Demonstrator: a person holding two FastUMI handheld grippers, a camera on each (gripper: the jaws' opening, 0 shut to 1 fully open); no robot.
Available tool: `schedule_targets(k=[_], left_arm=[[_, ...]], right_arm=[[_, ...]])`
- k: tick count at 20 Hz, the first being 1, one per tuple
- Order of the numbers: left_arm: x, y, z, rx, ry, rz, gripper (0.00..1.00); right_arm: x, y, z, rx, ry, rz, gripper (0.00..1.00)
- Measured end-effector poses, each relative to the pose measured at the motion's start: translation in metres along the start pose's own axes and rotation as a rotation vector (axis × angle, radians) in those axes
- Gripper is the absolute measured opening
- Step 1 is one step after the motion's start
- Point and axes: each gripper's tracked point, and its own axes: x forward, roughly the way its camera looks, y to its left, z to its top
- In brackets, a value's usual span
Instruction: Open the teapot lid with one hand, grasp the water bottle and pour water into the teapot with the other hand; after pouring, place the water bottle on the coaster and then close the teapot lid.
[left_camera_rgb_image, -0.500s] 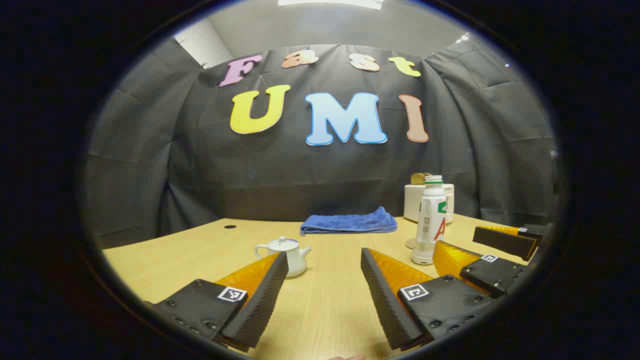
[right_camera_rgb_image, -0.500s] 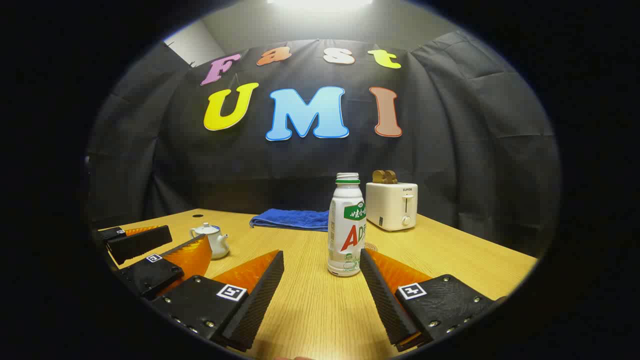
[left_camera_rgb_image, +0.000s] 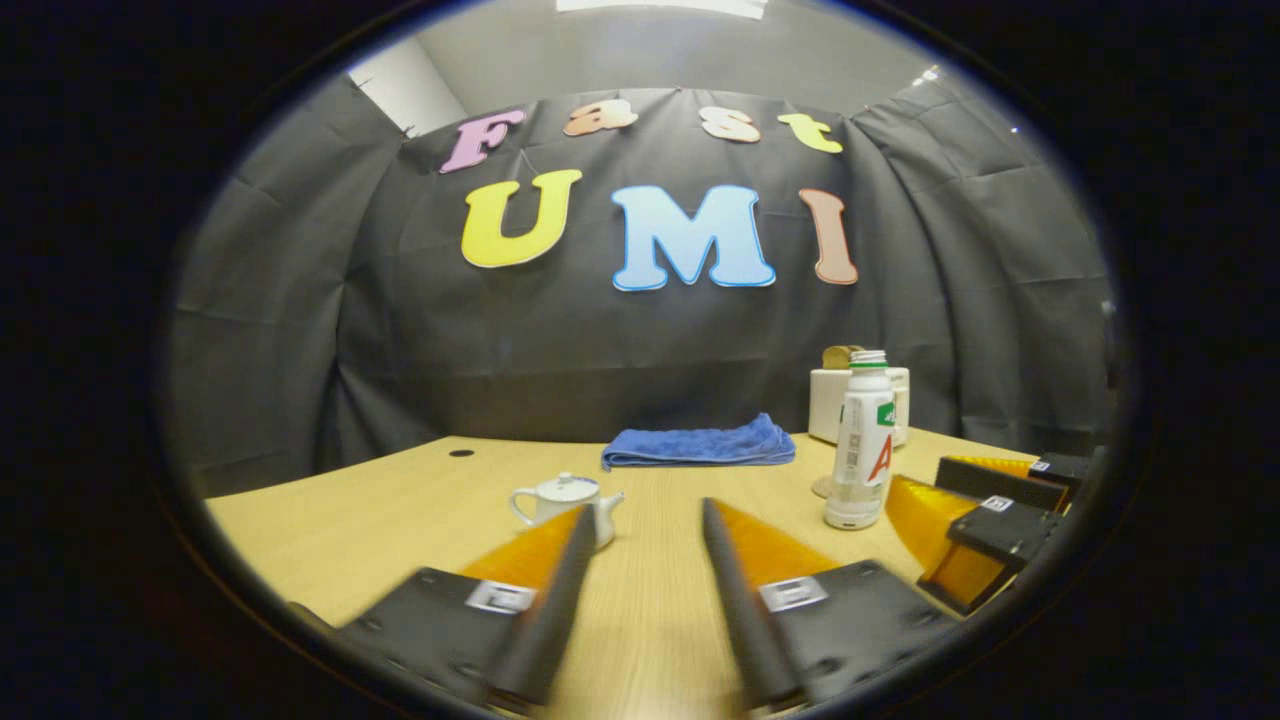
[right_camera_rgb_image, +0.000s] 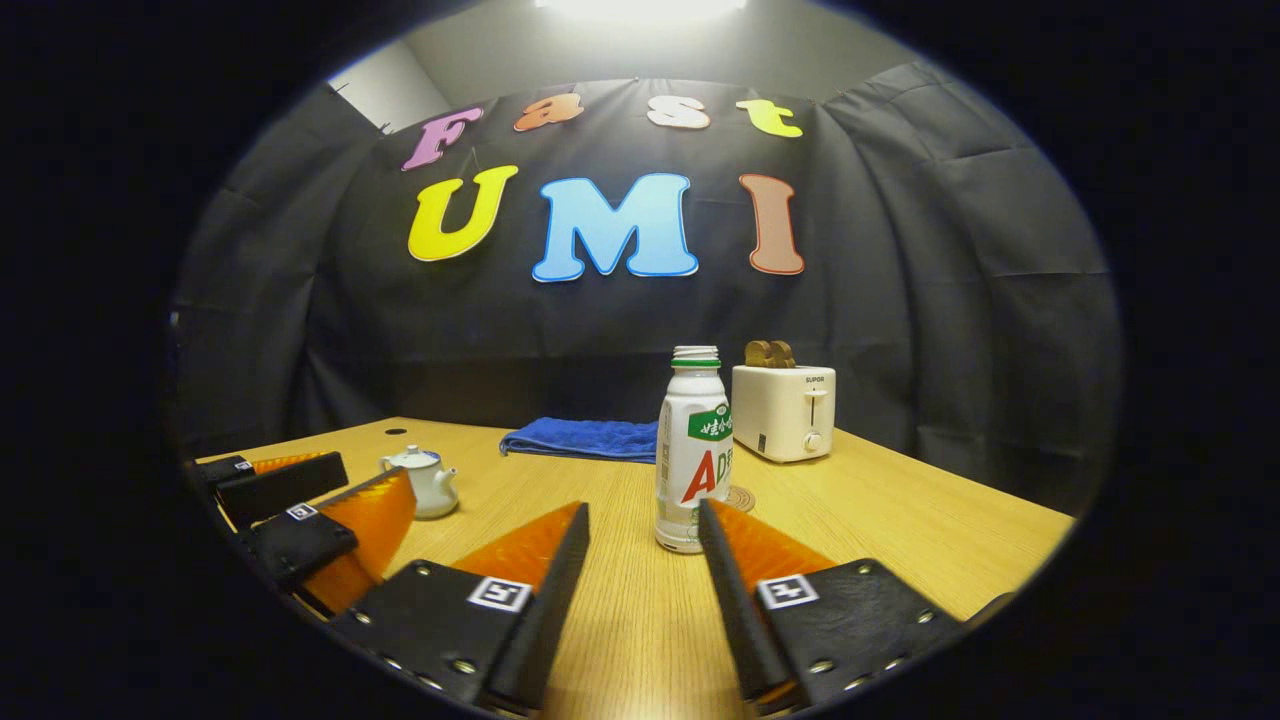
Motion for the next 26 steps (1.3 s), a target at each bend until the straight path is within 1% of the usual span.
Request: schedule_targets(k=[1,4,11,12,13,14,15,16,17,18,19,21,24,26], left_arm=[[0.001,-0.001,-0.001,0.001,-0.002,0.000,0.56],[0.001,-0.001,0.000,0.000,-0.001,0.000,0.96],[0.002,-0.001,0.000,0.000,-0.003,-0.002,0.97],[0.004,-0.004,-0.001,0.000,0.005,-0.018,0.97],[0.007,-0.011,-0.003,0.001,0.010,-0.054,0.97],[0.009,-0.017,-0.004,-0.001,0.020,-0.088,0.99],[0.009,-0.016,-0.005,-0.001,0.022,-0.103,1.00],[0.010,-0.013,-0.002,-0.001,0.016,-0.099,1.00],[0.009,-0.011,0.001,-0.004,-0.001,-0.097,1.00],[0.010,-0.010,0.003,-0.001,-0.003,-0.097,1.00],[0.014,-0.008,-0.001,-0.001,-0.004,-0.095,1.00],[0.025,0.005,0.000,0.007,-0.006,-0.086,1.00],[0.055,0.032,-0.002,-0.014,0.011,-0.061,1.00],[0.077,0.051,-0.010,-0.013,0.048,-0.043,1.00]], right_arm=[[0.000,0.000,0.001,0.000,-0.001,-0.004,0.80],[0.001,0.000,0.000,0.000,0.000,-0.004,0.82],[0.002,-0.002,0.000,0.001,0.001,-0.018,0.82],[0.001,-0.002,0.000,0.000,0.000,-0.023,0.82],[0.002,-0.002,0.001,0.000,-0.002,-0.022,0.82],[0.002,-0.001,0.001,0.000,-0.002,-0.021,0.82],[0.003,-0.001,0.001,0.000,-0.003,-0.018,0.82],[0.004,0.000,0.002,-0.001,-0.003,-0.015,0.89],[0.005,0.000,0.001,-0.001,-0.003,-0.012,0.87],[0.005,0.000,0.002,-0.001,-0.004,-0.013,0.87],[0.006,-0.001,0.001,-0.001,-0.003,-0.012,0.90],[0.009,-0.002,0.001,-0.007,0.002,-0.011,0.90],[0.014,-0.003,0.005,-0.023,-0.001,-0.006,0.90],[0.017,-0.003,0.011,-0.027,-0.008,-0.003,0.89]])
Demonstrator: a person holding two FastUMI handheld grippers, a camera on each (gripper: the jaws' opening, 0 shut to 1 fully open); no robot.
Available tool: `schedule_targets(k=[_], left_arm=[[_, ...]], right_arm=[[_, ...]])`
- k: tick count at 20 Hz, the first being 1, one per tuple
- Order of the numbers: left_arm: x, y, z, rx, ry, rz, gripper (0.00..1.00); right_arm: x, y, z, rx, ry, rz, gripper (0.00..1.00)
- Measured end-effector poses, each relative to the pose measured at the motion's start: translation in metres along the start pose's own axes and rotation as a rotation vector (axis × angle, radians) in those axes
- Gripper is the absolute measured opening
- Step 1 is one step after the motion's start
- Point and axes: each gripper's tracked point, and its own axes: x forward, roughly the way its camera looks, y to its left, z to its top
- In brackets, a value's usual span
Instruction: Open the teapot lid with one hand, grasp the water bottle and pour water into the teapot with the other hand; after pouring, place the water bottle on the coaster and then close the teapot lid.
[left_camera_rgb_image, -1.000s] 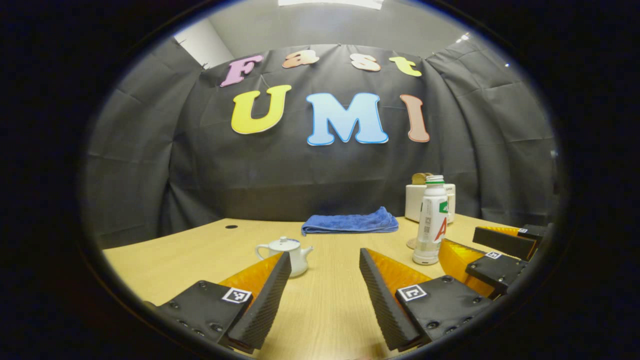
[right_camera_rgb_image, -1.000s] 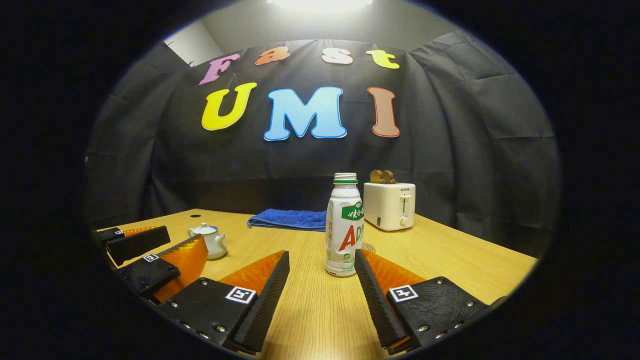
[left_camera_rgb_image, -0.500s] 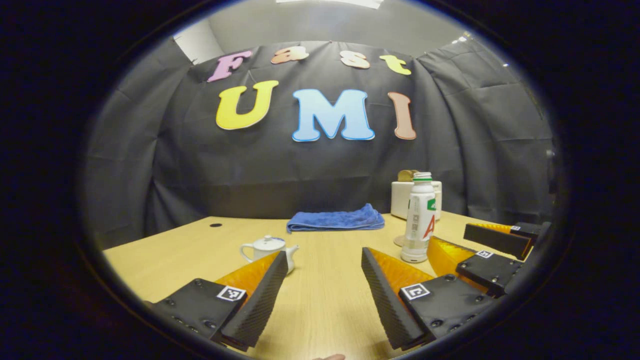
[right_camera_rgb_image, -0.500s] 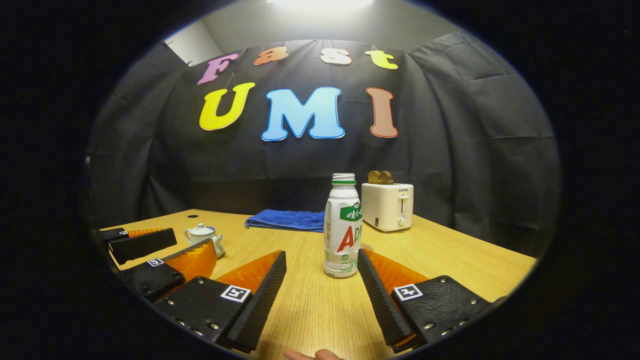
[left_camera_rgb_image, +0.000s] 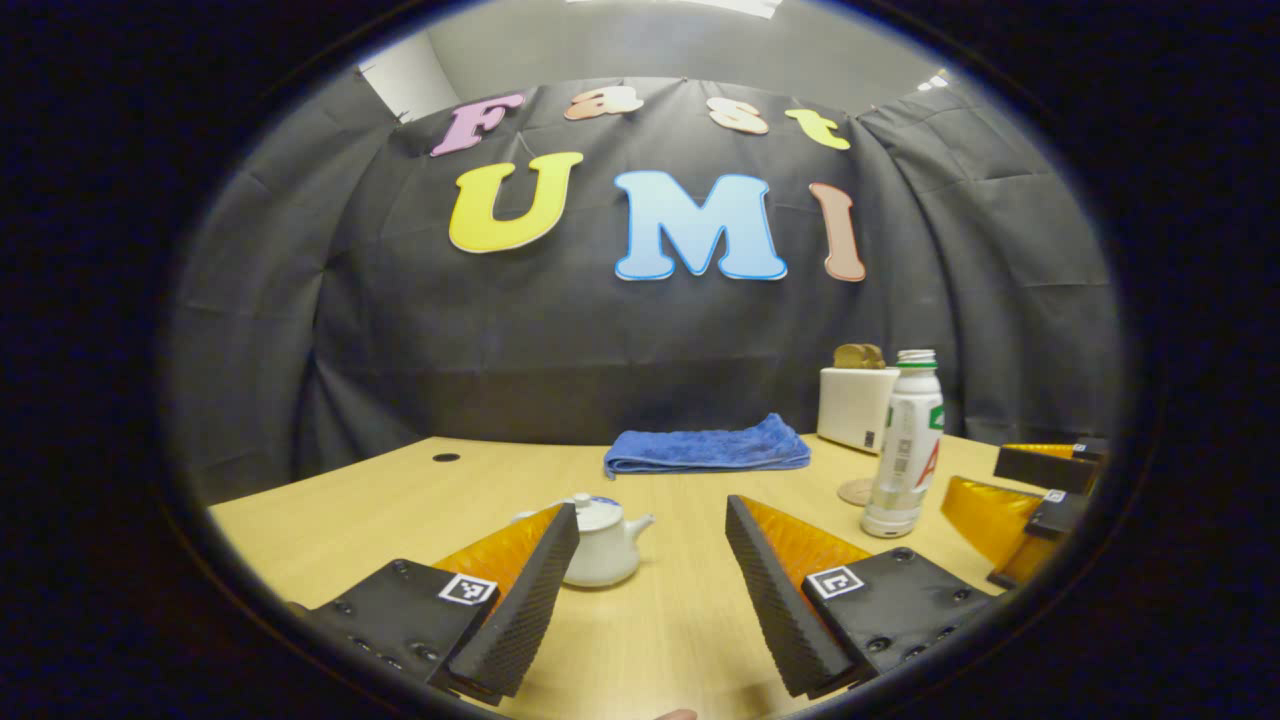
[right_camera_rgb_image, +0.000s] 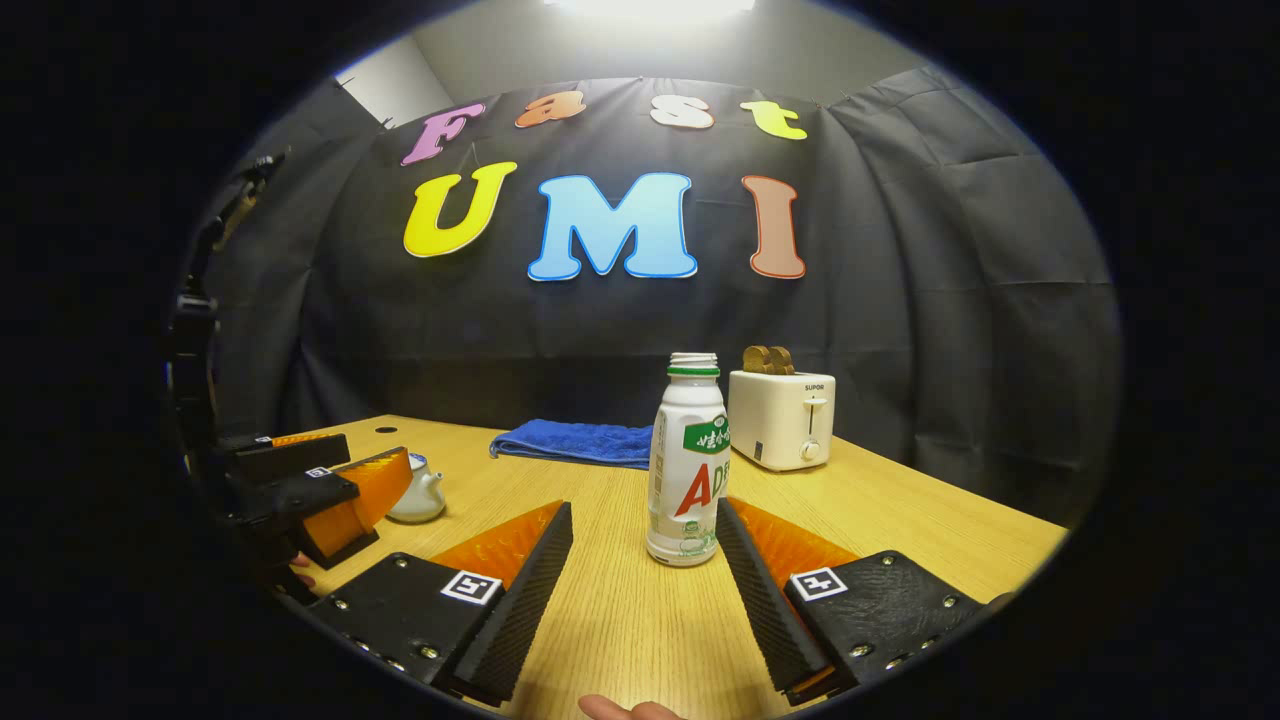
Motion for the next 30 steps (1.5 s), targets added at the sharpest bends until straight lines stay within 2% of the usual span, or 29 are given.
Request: schedule_targets(k=[3,6,10,16,17,19,20,21,22,23,24,25,26,29,30], left_arm=[[0.028,0.026,-0.004,-0.035,0.032,0.027,1.00],[0.052,0.039,-0.003,-0.022,0.036,0.037,1.00],[0.074,0.043,0.008,0.000,0.014,0.035,1.00],[0.096,0.041,-0.007,0.010,0.058,0.020,1.00],[0.098,0.041,-0.008,0.018,0.053,0.025,0.92],[0.096,0.041,-0.004,0.023,0.050,0.024,0.84],[0.099,0.041,-0.005,0.024,0.053,0.022,0.75],[0.099,0.042,-0.007,0.023,0.061,0.028,0.62],[0.099,0.042,-0.008,0.016,0.067,0.021,0.55],[0.100,0.036,-0.010,0.018,0.073,-0.001,0.40],[0.101,0.033,-0.009,0.028,0.079,-0.019,0.34],[0.104,0.035,-0.019,0.045,0.074,-0.002,0.27],[0.102,0.038,-0.006,0.056,0.071,0.009,0.21],[0.104,0.037,-0.010,0.055,0.082,0.004,0.19],[0.104,0.037,-0.009,0.057,0.082,0.004,0.14]], right_arm=[[0.007,0.001,0.006,-0.006,-0.007,0.008,0.90],[0.009,0.002,0.006,-0.012,0.000,0.021,0.90],[0.011,-0.001,0.003,-0.005,0.009,0.017,0.90],[0.012,-0.008,0.002,0.012,0.015,0.001,0.90],[0.013,-0.009,0.002,0.015,0.013,0.002,0.90],[0.014,-0.009,0.003,0.018,0.009,0.004,0.90],[0.015,-0.009,0.004,0.022,0.009,0.007,0.90],[0.015,-0.008,0.004,0.025,0.009,0.010,0.90],[0.015,-0.009,0.004,0.028,0.010,0.012,0.90],[0.016,-0.009,0.003,0.029,0.010,0.014,0.90],[0.016,-0.008,0.002,0.029,0.011,0.022,0.90],[0.016,-0.008,0.001,0.028,0.013,0.031,0.90],[0.017,-0.008,0.000,0.026,0.018,0.037,0.90],[0.018,-0.011,-0.002,0.021,0.030,0.046,0.90],[0.019,-0.014,-0.001,0.014,0.029,0.041,0.90]])
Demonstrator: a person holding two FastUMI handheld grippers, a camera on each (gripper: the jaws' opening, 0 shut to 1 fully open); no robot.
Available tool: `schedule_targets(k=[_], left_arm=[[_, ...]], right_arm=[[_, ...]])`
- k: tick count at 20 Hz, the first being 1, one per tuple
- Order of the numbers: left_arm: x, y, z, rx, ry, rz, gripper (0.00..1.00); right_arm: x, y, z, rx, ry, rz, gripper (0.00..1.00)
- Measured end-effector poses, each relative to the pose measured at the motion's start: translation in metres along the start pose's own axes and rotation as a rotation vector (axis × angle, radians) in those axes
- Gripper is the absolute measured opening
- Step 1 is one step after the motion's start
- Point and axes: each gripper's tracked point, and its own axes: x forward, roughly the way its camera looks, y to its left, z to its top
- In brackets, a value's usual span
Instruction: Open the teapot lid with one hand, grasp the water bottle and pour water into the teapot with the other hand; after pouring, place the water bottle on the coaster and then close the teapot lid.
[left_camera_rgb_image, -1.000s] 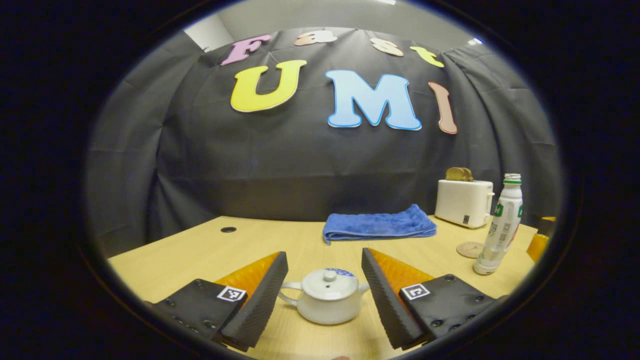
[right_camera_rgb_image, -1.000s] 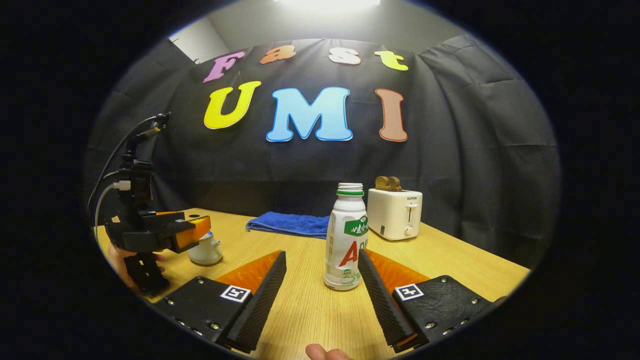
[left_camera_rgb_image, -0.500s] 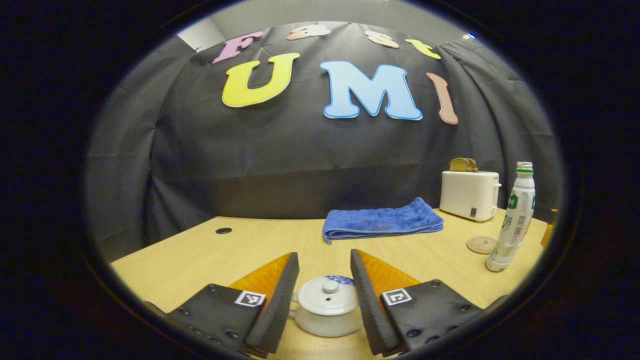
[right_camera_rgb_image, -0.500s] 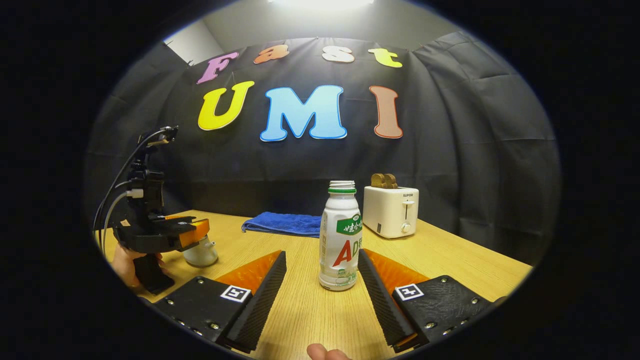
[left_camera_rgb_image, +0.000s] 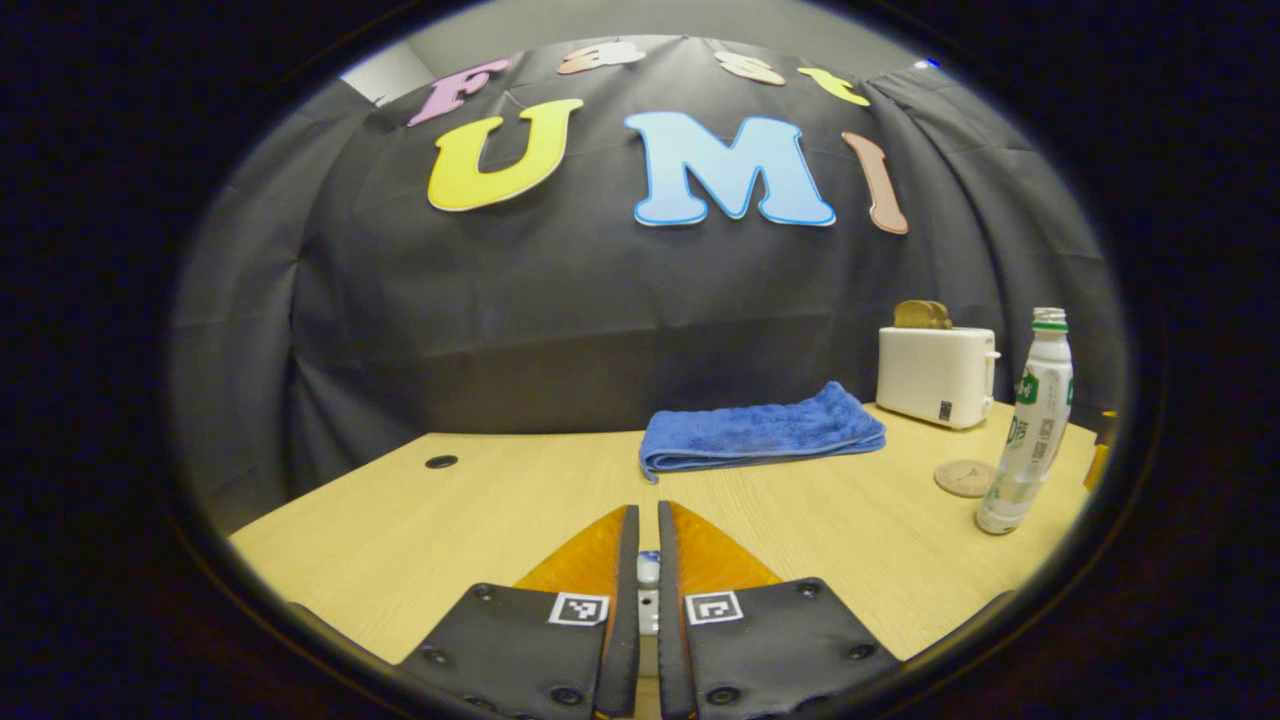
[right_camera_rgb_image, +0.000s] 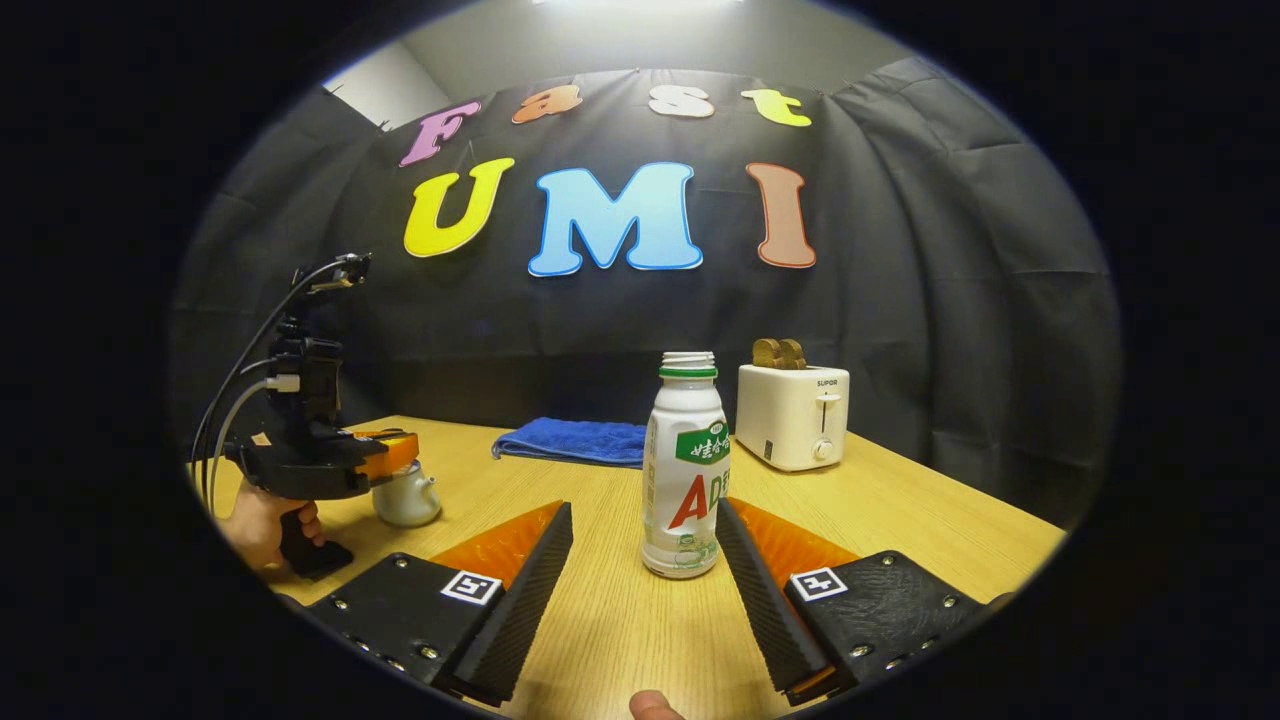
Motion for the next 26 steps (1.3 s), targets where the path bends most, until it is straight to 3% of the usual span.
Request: schedule_targets(k=[4,10,11,13,19,20,21,24,25,26], left_arm=[[0.000,0.000,0.000,0.000,-0.002,-0.004,0.14],[-0.007,-0.002,0.019,-0.017,-0.047,-0.020,0.19],[-0.008,-0.006,0.021,-0.014,-0.054,-0.029,0.14],[-0.010,-0.012,0.023,-0.011,-0.060,-0.043,0.19],[-0.017,-0.011,0.036,-0.038,-0.090,-0.053,0.19],[-0.018,-0.011,0.037,-0.046,-0.090,-0.058,0.14],[-0.019,-0.013,0.037,-0.048,-0.093,-0.062,0.19],[-0.023,-0.011,0.043,-0.046,-0.112,-0.064,0.19],[-0.024,-0.009,0.043,-0.046,-0.116,-0.064,0.14],[-0.026,-0.008,0.043,-0.052,-0.117,-0.065,0.19]], right_arm=[[0.010,-0.019,0.013,-0.032,-0.034,-0.041,0.89],[0.041,-0.032,0.024,-0.069,-0.041,-0.043,0.89],[0.046,-0.034,0.021,-0.075,-0.035,-0.044,0.89],[0.053,-0.033,0.018,-0.074,-0.021,-0.031,0.89],[0.071,-0.037,0.005,-0.069,0.009,-0.026,0.89],[0.075,-0.037,0.003,-0.068,0.017,-0.021,0.89],[0.079,-0.035,0.000,-0.067,0.027,-0.016,0.89],[0.092,-0.032,-0.012,-0.059,0.067,-0.006,0.89],[0.097,-0.031,-0.015,-0.070,0.076,-0.009,0.89],[0.100,-0.031,-0.017,-0.074,0.091,-0.010,0.89]])
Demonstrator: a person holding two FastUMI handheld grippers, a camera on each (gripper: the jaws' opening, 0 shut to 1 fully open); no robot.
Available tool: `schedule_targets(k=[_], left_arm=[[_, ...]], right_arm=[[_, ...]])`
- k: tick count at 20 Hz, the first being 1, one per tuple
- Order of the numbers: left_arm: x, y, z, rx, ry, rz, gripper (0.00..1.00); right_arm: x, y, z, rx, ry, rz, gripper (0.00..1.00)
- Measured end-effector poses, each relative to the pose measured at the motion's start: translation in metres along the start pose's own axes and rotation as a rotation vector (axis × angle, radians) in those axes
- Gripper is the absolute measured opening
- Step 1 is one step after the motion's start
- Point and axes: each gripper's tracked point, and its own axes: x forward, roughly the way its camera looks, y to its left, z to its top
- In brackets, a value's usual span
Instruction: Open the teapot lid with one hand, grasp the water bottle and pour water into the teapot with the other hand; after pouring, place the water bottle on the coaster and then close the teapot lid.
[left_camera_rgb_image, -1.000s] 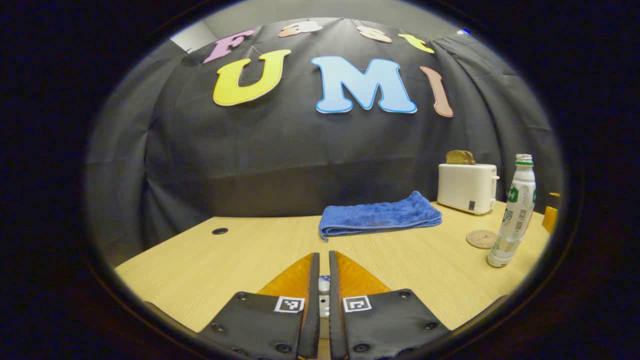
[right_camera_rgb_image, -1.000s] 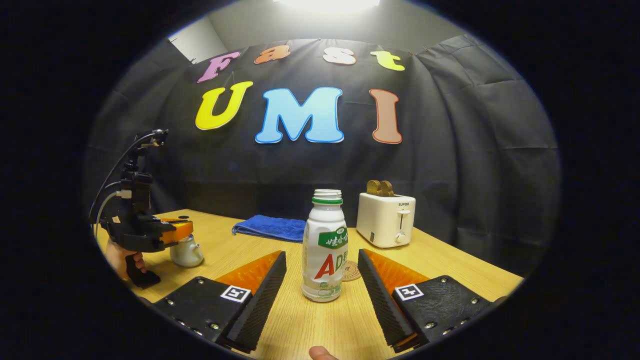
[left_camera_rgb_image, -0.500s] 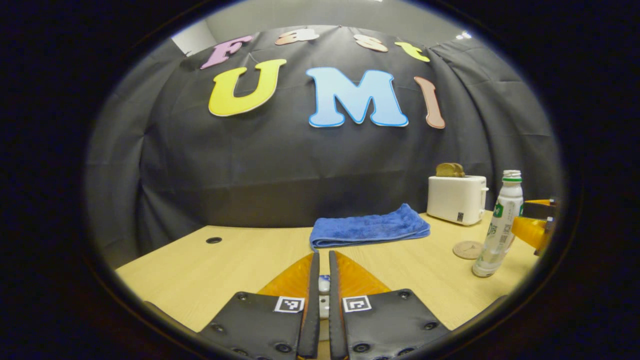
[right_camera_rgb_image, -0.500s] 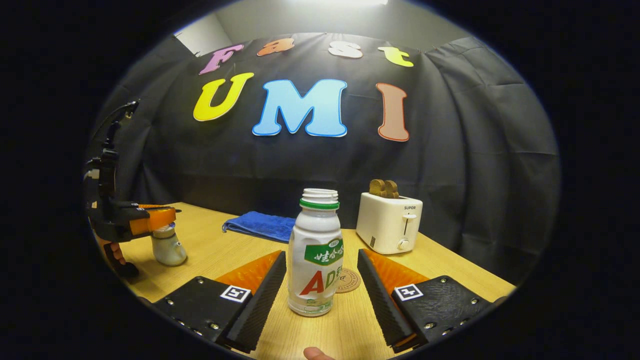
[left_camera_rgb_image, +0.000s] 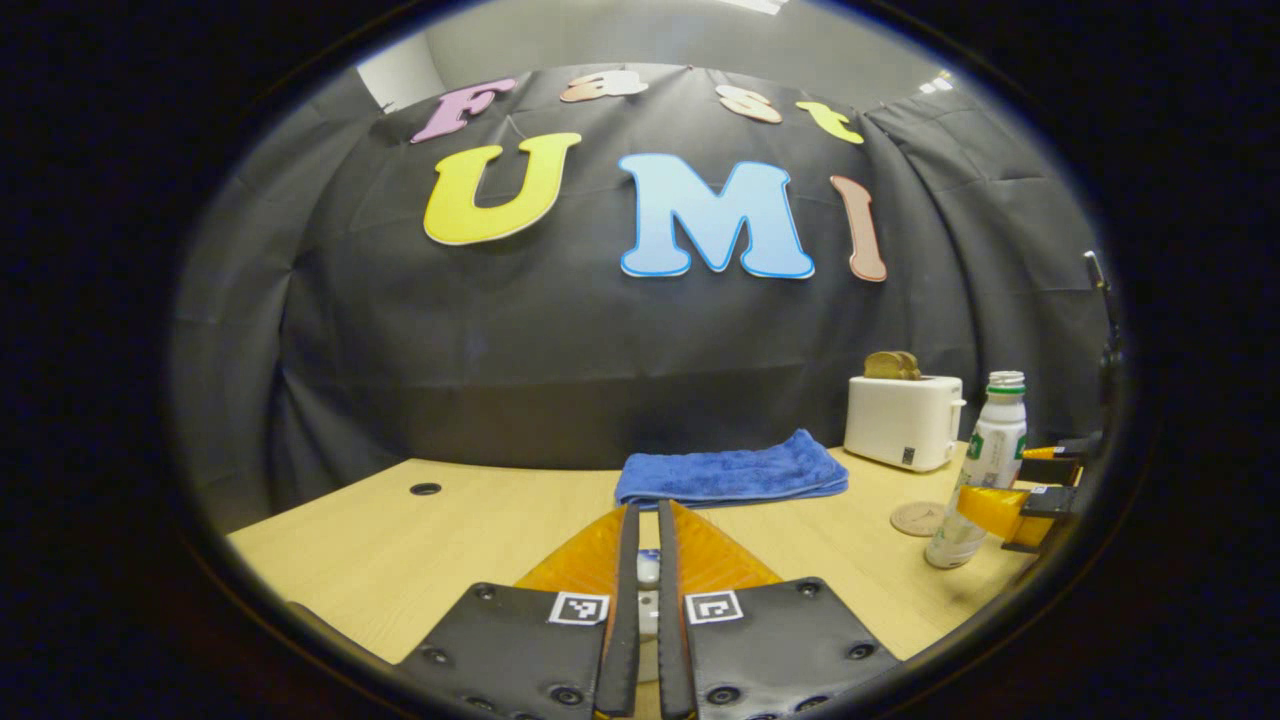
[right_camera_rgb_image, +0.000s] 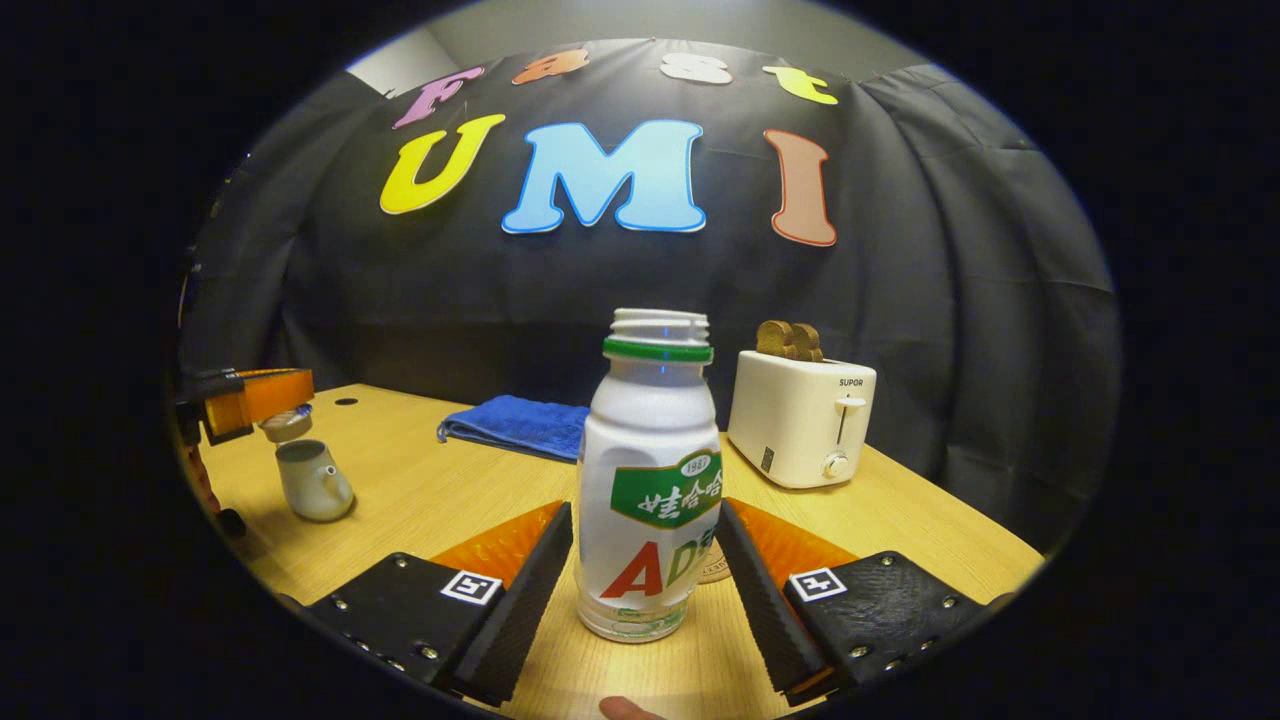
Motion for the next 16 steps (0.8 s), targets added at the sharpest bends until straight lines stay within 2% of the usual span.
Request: schedule_targets(k=[1,2,3,4,5,6,8,12,16], left_arm=[[-0.002,0.000,-0.001,-0.007,-0.002,-0.003,0.14],[-0.003,0.001,0.000,-0.014,-0.005,-0.004,0.14],[-0.004,0.003,-0.001,-0.016,-0.007,-0.003,0.19],[-0.005,0.005,-0.001,-0.015,-0.007,0.000,0.14],[-0.005,0.007,-0.003,-0.015,-0.006,0.003,0.19],[-0.006,0.009,-0.002,-0.020,-0.005,0.004,0.19],[-0.009,0.012,0.002,-0.031,-0.018,0.007,0.14],[-0.019,0.029,0.023,-0.035,-0.075,0.038,0.16],[-0.030,0.049,0.040,-0.042,-0.117,0.074,0.18]], right_arm=[[0.004,0.000,-0.001,0.004,-0.003,-0.002,0.89],[0.005,0.000,0.000,0.017,0.002,-0.002,0.89],[0.003,0.001,-0.001,0.035,0.002,0.005,0.89],[-0.001,0.000,0.003,0.046,0.003,0.003,0.81],[0.003,0.000,0.000,0.048,0.005,0.002,0.80],[0.003,-0.001,0.000,0.043,0.006,-0.002,0.77],[0.002,-0.002,0.003,-0.009,0.012,-0.019,0.74],[-0.002,0.012,0.017,-0.130,-0.002,-0.017,0.74],[0.001,0.043,0.028,-0.333,-0.021,0.013,0.74]])
